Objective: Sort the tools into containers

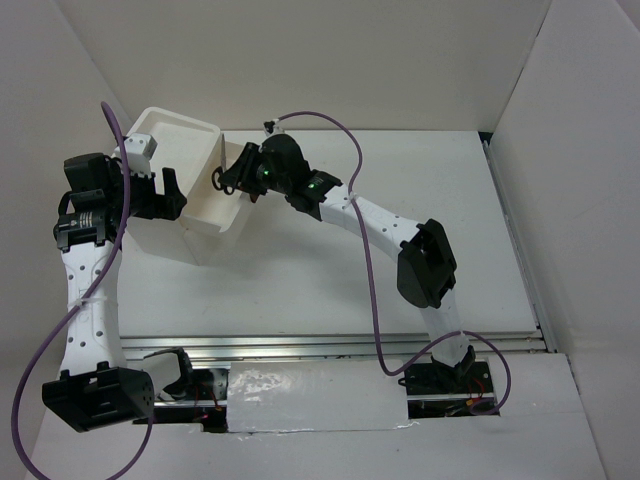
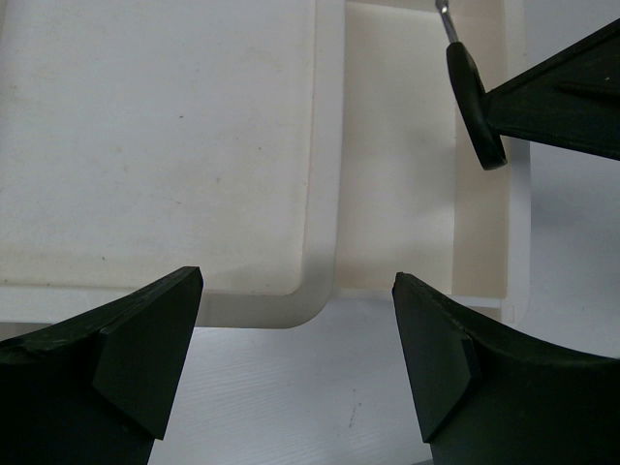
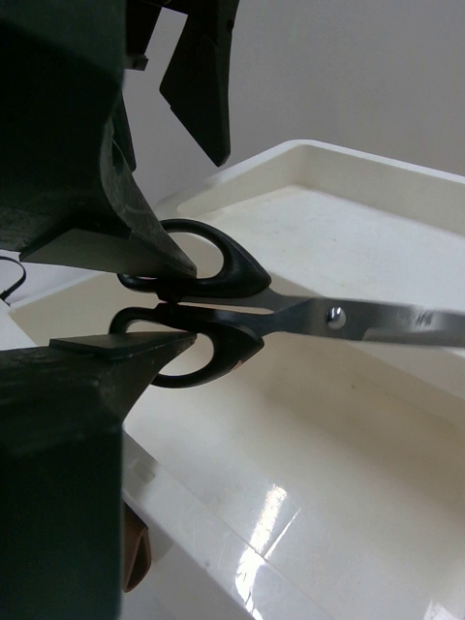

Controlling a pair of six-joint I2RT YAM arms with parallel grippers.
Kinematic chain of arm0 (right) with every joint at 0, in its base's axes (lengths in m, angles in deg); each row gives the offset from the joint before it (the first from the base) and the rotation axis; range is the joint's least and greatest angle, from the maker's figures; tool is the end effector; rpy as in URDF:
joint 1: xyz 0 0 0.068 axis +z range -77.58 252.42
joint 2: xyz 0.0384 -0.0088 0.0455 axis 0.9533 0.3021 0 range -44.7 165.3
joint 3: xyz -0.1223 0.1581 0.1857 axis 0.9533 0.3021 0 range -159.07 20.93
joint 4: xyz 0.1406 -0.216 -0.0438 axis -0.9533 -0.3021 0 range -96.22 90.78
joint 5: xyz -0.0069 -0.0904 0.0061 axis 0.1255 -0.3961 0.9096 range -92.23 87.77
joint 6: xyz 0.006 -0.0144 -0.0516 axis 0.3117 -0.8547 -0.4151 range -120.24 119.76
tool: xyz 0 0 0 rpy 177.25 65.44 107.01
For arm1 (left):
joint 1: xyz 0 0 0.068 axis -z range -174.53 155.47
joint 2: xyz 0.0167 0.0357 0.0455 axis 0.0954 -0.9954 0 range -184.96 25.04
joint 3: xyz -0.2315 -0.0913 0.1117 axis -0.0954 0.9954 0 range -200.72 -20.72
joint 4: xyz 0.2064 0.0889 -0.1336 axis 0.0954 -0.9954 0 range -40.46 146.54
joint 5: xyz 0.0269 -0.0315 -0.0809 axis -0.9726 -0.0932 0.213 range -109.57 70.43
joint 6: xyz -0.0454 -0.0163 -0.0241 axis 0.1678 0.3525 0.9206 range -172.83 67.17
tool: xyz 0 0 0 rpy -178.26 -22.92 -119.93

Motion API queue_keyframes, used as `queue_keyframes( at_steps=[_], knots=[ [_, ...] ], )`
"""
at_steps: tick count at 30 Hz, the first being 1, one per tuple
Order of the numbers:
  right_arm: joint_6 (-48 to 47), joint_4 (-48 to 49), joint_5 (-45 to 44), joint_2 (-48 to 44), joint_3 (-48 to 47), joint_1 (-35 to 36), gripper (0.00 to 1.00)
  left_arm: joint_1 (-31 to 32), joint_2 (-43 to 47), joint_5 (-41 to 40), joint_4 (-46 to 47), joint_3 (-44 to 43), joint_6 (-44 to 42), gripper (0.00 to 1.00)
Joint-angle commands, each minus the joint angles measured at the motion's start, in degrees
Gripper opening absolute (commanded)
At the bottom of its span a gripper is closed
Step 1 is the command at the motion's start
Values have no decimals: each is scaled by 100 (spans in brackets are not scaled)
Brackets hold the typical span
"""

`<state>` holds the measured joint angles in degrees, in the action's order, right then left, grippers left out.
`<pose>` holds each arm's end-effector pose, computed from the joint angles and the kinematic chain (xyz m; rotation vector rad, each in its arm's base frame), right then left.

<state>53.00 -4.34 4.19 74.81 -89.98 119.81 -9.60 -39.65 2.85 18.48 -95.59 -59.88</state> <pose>0.3406 0.3762 0.3401 0.0141 2.0264 1.2959 0.2276 0.0473 0.4045 0.0986 2.0190 -0.1582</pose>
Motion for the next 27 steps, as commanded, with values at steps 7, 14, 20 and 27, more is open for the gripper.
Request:
queue_keyframes(
  at_steps=[7, 14, 20, 27],
  knots=[
    [117, 486, 290, -59, -44, -55, 47, 13, -9, 96, 194, -19, 125, 94],
    [-347, 662, 457, -137, -378, -99, 45, 22, -9, 61, 194, -19, 116, 94],
    [-2113, 767, 124, -944, 216, -300, 31, 4, -26, -70, 229, -80, 81, 92],
    [-2590, 556, 123, -1544, 1545, -802, 18, -31, -395, -88, 431, -414, 204, 87]
  ],
)
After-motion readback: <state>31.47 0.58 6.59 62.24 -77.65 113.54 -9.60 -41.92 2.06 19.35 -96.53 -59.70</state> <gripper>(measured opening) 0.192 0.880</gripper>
